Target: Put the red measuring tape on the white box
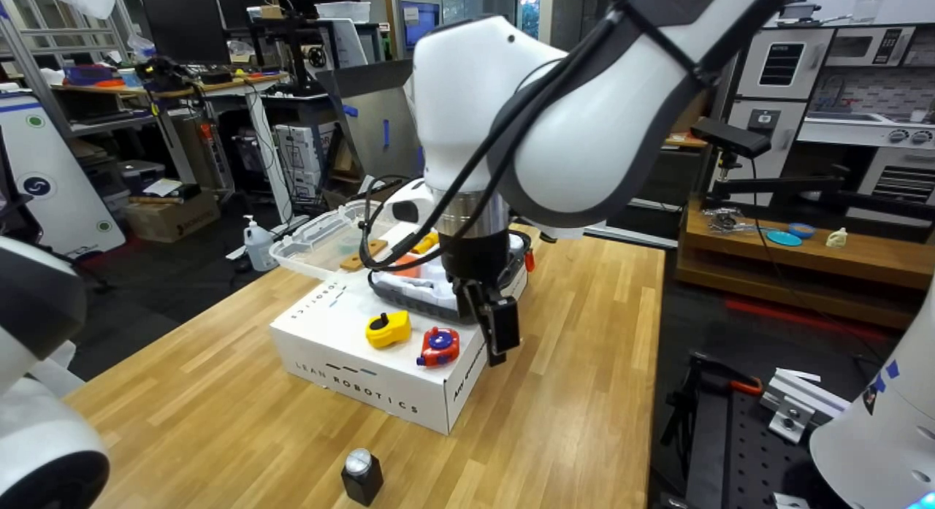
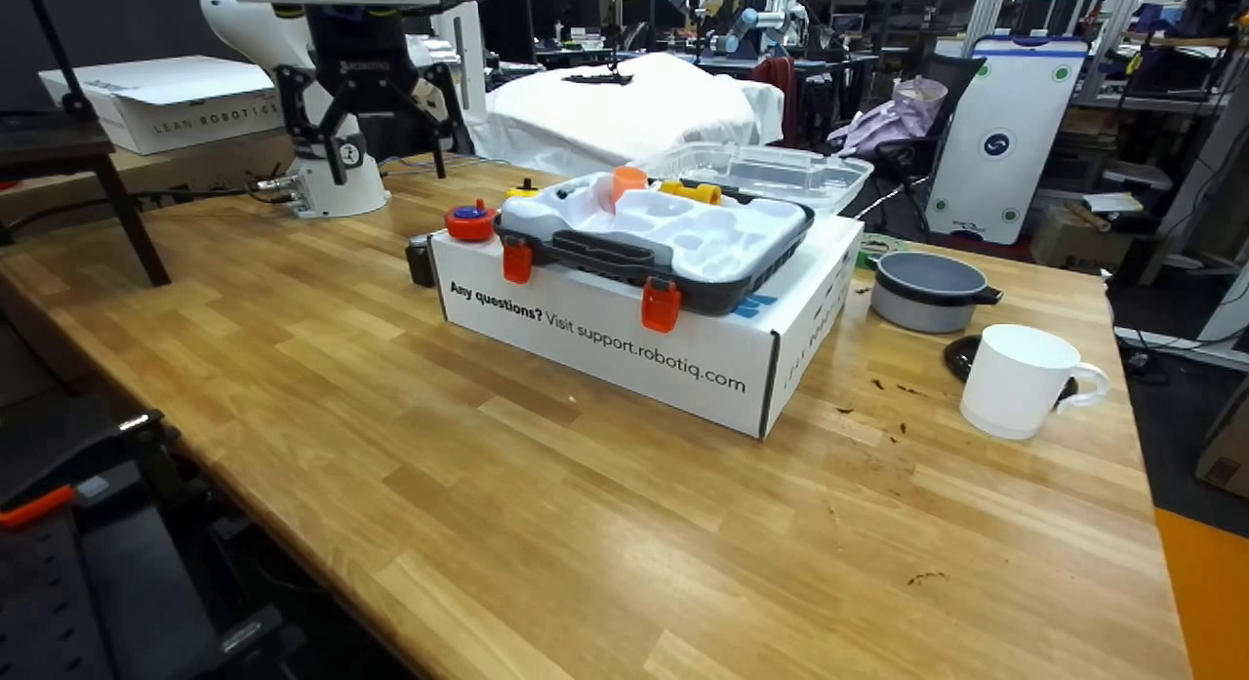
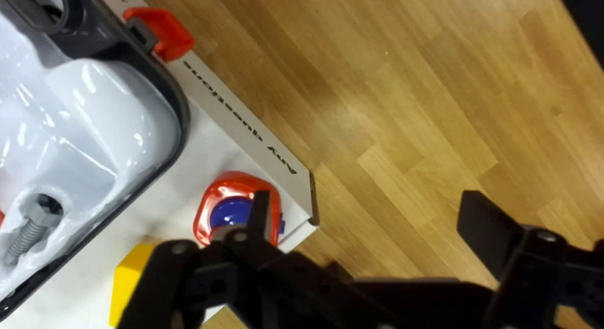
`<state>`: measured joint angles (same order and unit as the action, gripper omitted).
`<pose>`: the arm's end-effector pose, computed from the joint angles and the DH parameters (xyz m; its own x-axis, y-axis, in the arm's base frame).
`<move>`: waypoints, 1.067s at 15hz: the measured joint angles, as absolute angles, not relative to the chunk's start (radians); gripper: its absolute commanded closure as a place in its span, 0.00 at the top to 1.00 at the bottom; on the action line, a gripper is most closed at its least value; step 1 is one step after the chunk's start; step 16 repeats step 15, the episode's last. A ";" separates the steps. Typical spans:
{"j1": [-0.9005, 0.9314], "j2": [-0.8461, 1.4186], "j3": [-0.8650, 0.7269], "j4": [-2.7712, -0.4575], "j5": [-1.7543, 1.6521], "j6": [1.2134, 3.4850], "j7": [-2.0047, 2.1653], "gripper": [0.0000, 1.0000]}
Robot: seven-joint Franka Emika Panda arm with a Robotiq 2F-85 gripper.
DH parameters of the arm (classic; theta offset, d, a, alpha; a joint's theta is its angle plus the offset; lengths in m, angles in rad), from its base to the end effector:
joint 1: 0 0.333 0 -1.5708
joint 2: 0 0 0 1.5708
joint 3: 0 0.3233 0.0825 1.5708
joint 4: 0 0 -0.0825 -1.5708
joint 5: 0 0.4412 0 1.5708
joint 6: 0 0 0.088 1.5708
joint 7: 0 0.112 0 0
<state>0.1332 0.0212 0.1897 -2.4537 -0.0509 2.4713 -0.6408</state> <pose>0.4879 0.1636 0.2466 0.5373 0.8432 -0.0194 0.8434 -0.5370 0.0198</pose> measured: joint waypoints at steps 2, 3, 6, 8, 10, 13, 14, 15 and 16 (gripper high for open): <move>0.147 -0.077 0.192 -2.541 -0.025 2.484 -0.607 1.00; 0.158 -0.129 0.192 -2.587 -0.015 2.491 -0.582 1.00; 0.199 -0.277 0.191 -2.716 0.011 2.502 -0.488 1.00; 0.234 -0.372 0.191 -2.800 0.028 2.501 -0.399 1.00; 0.258 -0.421 0.189 -2.813 0.027 2.485 -0.332 1.00; 0.261 -0.406 0.182 -2.813 0.026 2.485 -0.333 1.00; 0.261 -0.403 0.180 -2.812 0.026 2.485 -0.333 1.00; 0.261 -0.402 0.180 -2.811 0.026 2.485 -0.333 1.00; 0.261 -0.402 0.180 -2.811 0.026 2.485 -0.333 1.00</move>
